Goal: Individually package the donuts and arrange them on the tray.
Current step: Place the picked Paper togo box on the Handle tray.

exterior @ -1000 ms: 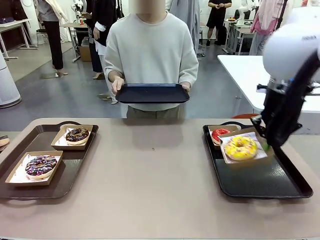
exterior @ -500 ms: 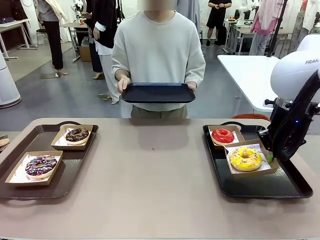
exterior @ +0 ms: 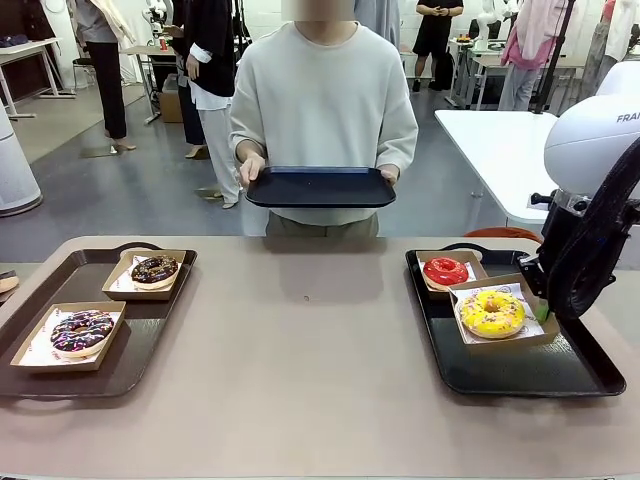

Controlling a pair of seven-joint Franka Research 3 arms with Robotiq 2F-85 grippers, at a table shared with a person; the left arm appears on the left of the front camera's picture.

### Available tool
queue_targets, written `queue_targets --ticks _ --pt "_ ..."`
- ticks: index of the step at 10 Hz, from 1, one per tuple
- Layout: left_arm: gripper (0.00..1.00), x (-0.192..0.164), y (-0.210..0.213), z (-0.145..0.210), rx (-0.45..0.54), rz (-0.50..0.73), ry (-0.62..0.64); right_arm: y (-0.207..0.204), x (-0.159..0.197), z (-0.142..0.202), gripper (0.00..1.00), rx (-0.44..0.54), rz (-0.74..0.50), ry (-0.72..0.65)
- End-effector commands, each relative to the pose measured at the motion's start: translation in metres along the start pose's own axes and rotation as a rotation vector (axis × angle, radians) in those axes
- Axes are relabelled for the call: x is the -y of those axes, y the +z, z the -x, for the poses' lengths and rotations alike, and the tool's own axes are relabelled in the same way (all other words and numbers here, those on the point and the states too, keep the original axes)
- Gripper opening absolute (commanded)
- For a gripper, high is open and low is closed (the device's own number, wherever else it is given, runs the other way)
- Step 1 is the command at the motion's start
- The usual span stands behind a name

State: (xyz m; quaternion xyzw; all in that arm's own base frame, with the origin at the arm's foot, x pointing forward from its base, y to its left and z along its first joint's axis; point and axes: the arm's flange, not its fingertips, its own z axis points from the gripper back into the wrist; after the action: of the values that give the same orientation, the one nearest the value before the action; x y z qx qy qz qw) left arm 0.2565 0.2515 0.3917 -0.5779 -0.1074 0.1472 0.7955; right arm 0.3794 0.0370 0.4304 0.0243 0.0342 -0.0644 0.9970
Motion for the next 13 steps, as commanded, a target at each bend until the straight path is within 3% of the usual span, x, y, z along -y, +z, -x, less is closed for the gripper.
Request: queue_targets --ticks 1,6,11,12,13 --pt "1.0 0.001 0.001 0.002 0.008 0.019 -0.005 -0.016 -0.001 -0.011 0.01 -0.025 0.02 0.026" --pt "1.0 0.001 0.001 0.002 0.008 0.019 -0.005 -0.068 0.001 -0.033 0.01 -0.037 -0.019 0.013" --pt "1.0 0.001 0.001 0.002 0.008 0.019 -0.005 -0.089 -0.006 -0.047 0.01 -0.039 0.0 0.068" --pt "1.0 0.001 0.001 0.002 0.008 0.019 -0.005 -0.088 -0.008 -0.047 0.61 -0.045 -0.002 0.07" --pt "1.0 0.001 0.001 0.002 0.008 0.019 -0.005 -0.085 -0.008 -0.046 0.61 -0.044 -0.003 0.066"
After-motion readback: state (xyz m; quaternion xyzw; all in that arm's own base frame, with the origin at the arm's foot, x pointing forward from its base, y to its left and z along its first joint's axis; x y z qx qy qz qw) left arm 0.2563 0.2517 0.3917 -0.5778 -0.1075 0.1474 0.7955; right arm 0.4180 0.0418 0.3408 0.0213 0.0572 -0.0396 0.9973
